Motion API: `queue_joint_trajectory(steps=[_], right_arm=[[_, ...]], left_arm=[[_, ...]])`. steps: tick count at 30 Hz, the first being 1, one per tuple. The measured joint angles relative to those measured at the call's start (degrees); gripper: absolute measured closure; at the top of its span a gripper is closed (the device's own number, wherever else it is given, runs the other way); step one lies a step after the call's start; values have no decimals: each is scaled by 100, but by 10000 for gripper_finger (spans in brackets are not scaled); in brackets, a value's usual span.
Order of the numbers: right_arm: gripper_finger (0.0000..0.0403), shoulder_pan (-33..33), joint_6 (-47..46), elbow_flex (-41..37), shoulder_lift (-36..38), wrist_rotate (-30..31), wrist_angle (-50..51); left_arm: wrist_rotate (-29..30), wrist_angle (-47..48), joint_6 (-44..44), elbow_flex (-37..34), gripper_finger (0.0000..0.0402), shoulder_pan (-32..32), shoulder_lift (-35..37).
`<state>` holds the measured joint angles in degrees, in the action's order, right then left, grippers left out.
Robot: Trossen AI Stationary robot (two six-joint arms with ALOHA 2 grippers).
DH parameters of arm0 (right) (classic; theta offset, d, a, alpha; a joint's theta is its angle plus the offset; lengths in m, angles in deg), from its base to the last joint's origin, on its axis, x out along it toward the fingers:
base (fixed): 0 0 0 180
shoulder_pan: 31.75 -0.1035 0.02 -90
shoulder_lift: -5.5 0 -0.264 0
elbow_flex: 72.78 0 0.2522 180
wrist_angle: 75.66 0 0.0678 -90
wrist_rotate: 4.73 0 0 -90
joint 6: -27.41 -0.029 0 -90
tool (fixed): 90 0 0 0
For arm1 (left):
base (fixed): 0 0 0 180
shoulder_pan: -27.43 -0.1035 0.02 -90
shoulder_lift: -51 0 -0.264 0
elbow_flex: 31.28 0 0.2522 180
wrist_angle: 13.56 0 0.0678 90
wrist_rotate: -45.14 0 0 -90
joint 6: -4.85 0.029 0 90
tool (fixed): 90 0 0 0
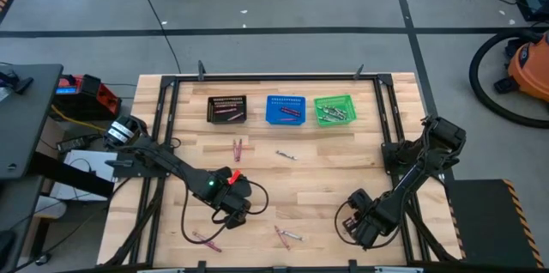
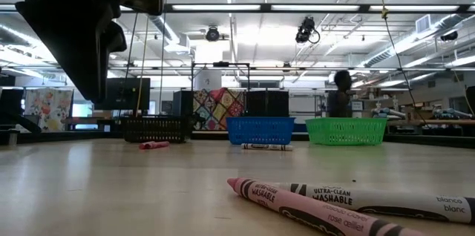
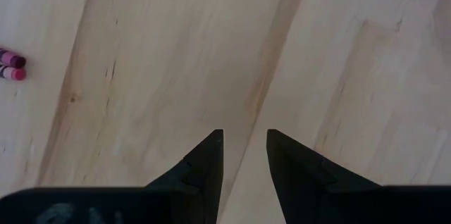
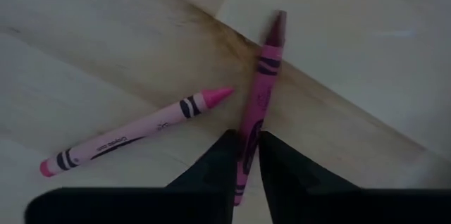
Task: Sort crayons
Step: Put the red crayon into the blue bin
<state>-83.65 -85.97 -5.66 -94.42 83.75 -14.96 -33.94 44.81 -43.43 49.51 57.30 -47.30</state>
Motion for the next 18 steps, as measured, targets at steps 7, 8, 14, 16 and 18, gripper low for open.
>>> queue_joint_trajectory(steps=[7,8,14,16,18], right_arm=[[391,0,107,-7,-4,37,44],[395,-1,109,-9,-4,39,48],[394,-1,151,-11,-4,37,50],[395,-1,221,-13,2,37,48],[395,-1,250,-22,63,36,29]], left_arm=[[0,-49,-2,0,281,0,0],[0,-50,-2,0,281,0,0],[0,-51,-1,0,281,0,0],[0,-53,-2,0,281,0,0],[0,-53,-2,0,281,0,0]])
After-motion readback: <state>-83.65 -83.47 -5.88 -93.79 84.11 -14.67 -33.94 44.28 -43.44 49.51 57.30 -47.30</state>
